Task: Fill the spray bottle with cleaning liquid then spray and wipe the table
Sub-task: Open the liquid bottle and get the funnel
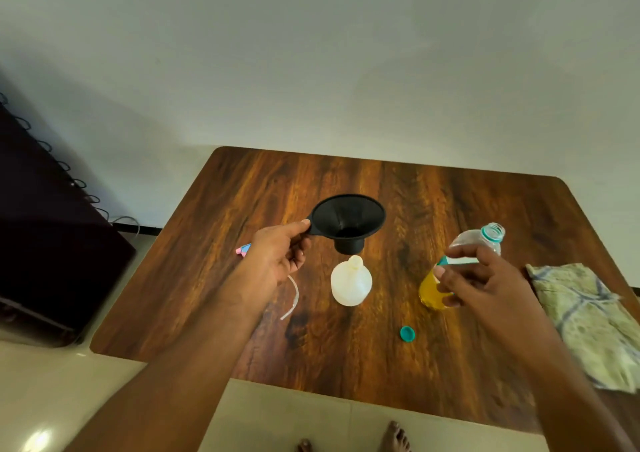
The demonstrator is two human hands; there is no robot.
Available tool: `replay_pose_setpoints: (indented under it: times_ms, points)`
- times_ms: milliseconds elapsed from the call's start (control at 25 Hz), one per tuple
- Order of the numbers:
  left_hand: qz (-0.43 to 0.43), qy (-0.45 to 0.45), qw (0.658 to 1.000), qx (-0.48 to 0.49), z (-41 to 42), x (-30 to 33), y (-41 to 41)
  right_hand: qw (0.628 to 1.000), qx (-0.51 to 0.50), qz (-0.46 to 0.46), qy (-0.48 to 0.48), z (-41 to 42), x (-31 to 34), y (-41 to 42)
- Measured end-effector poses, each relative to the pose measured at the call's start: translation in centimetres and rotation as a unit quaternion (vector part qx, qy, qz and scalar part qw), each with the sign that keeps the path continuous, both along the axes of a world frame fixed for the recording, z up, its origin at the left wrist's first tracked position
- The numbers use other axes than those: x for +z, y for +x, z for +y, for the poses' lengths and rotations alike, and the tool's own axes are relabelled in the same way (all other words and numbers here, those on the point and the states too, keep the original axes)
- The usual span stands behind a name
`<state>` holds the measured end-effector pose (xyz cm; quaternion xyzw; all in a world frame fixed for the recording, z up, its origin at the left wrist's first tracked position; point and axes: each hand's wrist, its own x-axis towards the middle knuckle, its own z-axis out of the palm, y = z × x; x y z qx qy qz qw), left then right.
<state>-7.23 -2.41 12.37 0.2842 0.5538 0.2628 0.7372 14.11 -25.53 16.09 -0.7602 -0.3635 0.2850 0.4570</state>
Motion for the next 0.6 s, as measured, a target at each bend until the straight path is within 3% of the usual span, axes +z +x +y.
replay_pose_setpoints:
  times_ms: [240,600]
  points:
    - [0.025,-0.018,1.0,0.0,-0.9,-2.2,1.5,0.999,-0.016,0.017,-0.045,-3.5,-3.3,1.5]
    - [0.075,0.081,0.994,-0.01,-2.5,-3.0,1.2,0.998,-0.006,0.0,-0.055,-4.7,-4.1,2.9]
